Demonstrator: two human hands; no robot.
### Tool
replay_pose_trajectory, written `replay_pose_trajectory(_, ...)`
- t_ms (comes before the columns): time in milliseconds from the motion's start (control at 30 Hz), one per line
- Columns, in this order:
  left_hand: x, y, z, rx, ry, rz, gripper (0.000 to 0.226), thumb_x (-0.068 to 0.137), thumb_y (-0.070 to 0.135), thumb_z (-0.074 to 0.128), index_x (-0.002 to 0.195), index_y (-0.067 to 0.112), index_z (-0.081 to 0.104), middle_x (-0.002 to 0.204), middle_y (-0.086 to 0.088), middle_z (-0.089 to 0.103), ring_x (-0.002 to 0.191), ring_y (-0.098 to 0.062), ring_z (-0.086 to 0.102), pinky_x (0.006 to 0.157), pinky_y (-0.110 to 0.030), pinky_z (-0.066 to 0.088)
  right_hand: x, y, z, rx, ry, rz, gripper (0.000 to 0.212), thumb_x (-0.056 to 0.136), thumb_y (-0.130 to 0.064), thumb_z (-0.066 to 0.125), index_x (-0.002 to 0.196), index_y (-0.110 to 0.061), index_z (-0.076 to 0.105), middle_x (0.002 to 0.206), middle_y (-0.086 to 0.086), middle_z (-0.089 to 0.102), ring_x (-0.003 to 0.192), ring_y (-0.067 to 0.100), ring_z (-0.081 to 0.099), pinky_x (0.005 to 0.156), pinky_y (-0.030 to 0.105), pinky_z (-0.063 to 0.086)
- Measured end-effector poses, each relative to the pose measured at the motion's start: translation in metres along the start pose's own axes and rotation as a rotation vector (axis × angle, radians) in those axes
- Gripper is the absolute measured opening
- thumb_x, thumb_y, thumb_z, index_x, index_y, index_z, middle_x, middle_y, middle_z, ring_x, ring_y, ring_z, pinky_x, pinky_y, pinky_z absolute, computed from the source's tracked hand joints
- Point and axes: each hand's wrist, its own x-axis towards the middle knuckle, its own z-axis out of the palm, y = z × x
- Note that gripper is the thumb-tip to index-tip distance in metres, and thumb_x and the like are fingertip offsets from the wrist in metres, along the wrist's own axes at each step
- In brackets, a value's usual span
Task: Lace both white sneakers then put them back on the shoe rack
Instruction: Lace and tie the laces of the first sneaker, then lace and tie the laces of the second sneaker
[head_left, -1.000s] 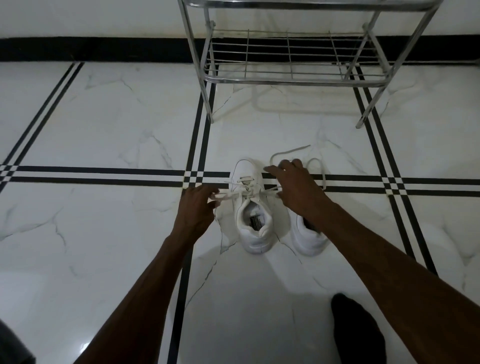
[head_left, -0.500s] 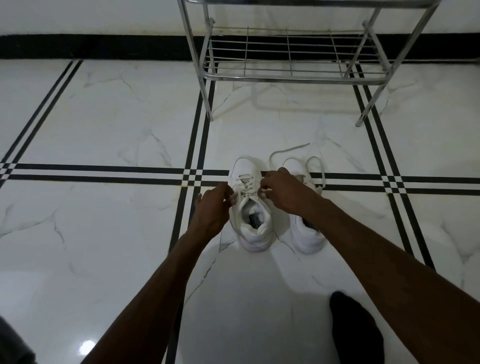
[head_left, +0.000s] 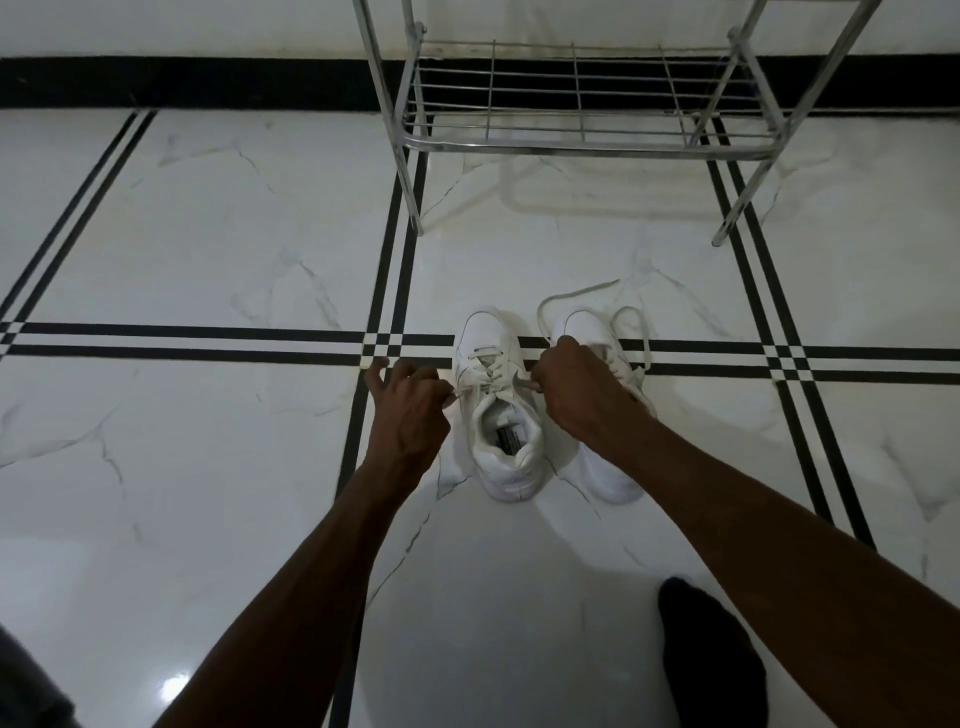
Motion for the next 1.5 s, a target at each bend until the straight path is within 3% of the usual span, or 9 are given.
replay_pose_trajectory(167, 0.002, 0.007, -0.004, -0.371, -0.030, -0.109, 0.016, 0.089, 0.003, 0.065, 0.091, 0.007, 0.081, 0.084, -0.012, 0.076, 0.082, -0.030, 0.069, 0.072, -0.034, 0.048, -0.009, -0.009, -0.001, 0.121, 0.062, 0.097, 0.013, 0.077, -0.001, 0.059, 0.065, -0.008, 0.057, 0.062, 0.016, 0.060, 0.058, 0.032, 0.063, 0.056, 0.029, 0.043)
replay_pose_trajectory(333, -0.003, 0.009, -0.003, -0.821, -0.193, -0.339, 0.032, 0.104, 0.031, 0.049, 0.122, 0.011, 0.067, 0.108, -0.011, 0.074, 0.087, -0.023, 0.073, 0.080, -0.046, 0.061, -0.013, -0.031, -0.017, 0.231, -0.137, 0.238, 0.015, 0.092, -0.009, 0.055, 0.103, 0.001, 0.059, 0.108, 0.020, 0.067, 0.087, 0.029, 0.065, 0.050, 0.022, 0.034)
replay_pose_trajectory(467, -0.004, 0.005, -0.013, -1.125, -0.319, -0.422, 0.047, 0.104, 0.048, 0.038, 0.129, 0.016, 0.061, 0.117, -0.009, 0.069, 0.093, -0.021, 0.067, 0.084, -0.043, 0.061, -0.009, -0.033, -0.014, 0.611, -0.156, 0.362, 0.027, 0.091, -0.012, 0.055, 0.106, 0.010, 0.061, 0.105, 0.029, 0.070, 0.086, 0.032, 0.070, 0.082, 0.047, 0.059)
replay_pose_trajectory(700, 0.005, -0.019, -0.014, -0.846, -0.192, -0.430, 0.054, 0.102, 0.055, 0.033, 0.120, 0.018, 0.068, 0.116, -0.004, 0.071, 0.108, -0.021, 0.063, 0.097, -0.039, 0.049, -0.013, -0.054, -0.001, 0.829, -0.067, 0.358, 0.023, 0.094, -0.013, 0.053, 0.116, -0.009, 0.060, 0.117, 0.014, 0.066, 0.105, 0.032, 0.065, 0.093, 0.046, 0.055)
replay_pose_trajectory(867, 0.021, 0.025, -0.034, -0.512, 0.295, -0.269, 0.029, 0.100, 0.034, 0.049, 0.093, 0.013, 0.067, 0.094, 0.001, 0.067, 0.095, -0.020, 0.058, 0.085, -0.032, 0.040, -0.023, -0.026, -0.030, 1.050, 0.113, 0.445, 0.013, 0.090, -0.012, 0.063, 0.102, -0.013, 0.067, 0.104, 0.011, 0.073, 0.086, 0.021, 0.067, 0.072, 0.032, 0.056)
replay_pose_trajectory(967, 0.028, 0.080, -0.049, -0.676, 0.108, -0.121, 0.029, 0.099, 0.026, 0.055, 0.074, 0.013, 0.063, 0.066, 0.001, 0.063, 0.063, -0.014, 0.059, 0.061, -0.030, 0.043, -0.037, 0.007, -0.054, 1.229, 0.204, 0.541, 0.013, 0.091, -0.018, 0.065, 0.095, -0.007, 0.071, 0.091, 0.010, 0.077, 0.076, 0.017, 0.072, 0.056, 0.021, 0.050)
replay_pose_trajectory(1133, 0.031, 0.123, -0.007, -0.835, -0.249, -0.213, 0.052, 0.096, 0.048, 0.058, 0.068, 0.004, 0.063, 0.066, -0.009, 0.066, 0.065, -0.015, 0.060, 0.066, -0.029, 0.042, -0.070, 0.069, -0.054, 1.066, 0.498, 0.690, 0.032, 0.089, -0.036, 0.066, 0.081, -0.006, 0.072, 0.076, 0.009, 0.076, 0.064, 0.014, 0.067, 0.058, 0.028, 0.051)
replay_pose_trajectory(1300, 0.030, 0.143, 0.013, -0.874, -0.163, -0.285, 0.049, 0.087, 0.056, 0.066, 0.093, 0.010, 0.078, 0.087, -0.004, 0.077, 0.082, -0.015, 0.071, 0.076, -0.029, 0.053, -0.079, 0.074, -0.021, 0.980, 0.294, 0.734, 0.060, 0.073, -0.070, 0.064, 0.082, -0.011, 0.075, 0.078, 0.004, 0.074, 0.076, 0.021, 0.070, 0.071, 0.034, 0.058)
replay_pose_trajectory(1500, 0.044, 0.151, 0.008, -0.889, -0.163, -0.217, 0.026, 0.085, 0.030, 0.076, 0.104, 0.013, 0.078, 0.096, 0.000, 0.077, 0.090, -0.011, 0.070, 0.079, -0.022, 0.053, -0.067, 0.067, -0.017, 0.965, 0.264, 0.671, 0.043, 0.077, -0.048, 0.075, 0.105, -0.015, 0.073, 0.101, 0.003, 0.074, 0.096, 0.019, 0.069, 0.087, 0.040, 0.058)
